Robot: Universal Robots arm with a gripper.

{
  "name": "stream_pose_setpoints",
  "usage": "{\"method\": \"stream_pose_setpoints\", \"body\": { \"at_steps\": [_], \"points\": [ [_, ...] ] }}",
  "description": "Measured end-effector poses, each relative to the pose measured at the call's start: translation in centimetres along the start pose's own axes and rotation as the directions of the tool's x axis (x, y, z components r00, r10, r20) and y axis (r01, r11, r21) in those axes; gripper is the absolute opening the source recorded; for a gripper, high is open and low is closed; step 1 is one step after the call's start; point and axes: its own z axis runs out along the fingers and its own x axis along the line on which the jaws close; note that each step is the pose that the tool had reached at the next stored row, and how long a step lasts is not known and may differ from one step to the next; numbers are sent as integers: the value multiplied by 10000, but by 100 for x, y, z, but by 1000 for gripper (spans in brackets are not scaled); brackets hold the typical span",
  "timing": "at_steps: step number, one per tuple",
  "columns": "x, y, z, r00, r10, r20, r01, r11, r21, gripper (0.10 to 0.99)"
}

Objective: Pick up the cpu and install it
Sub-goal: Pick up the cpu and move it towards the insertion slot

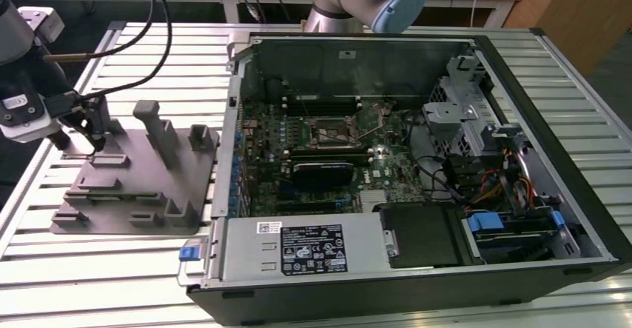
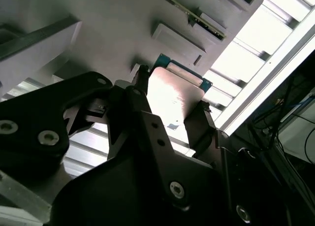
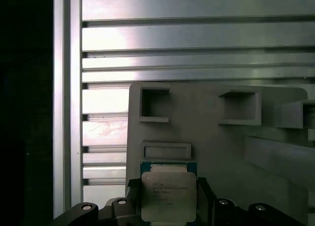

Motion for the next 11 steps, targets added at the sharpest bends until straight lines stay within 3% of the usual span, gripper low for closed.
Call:
{"method": "stream_pose_setpoints", "body": {
  "at_steps": [11],
  "points": [
    [-6,14,-244,10000,0,0,0,10000,0,541]
  ]
}}
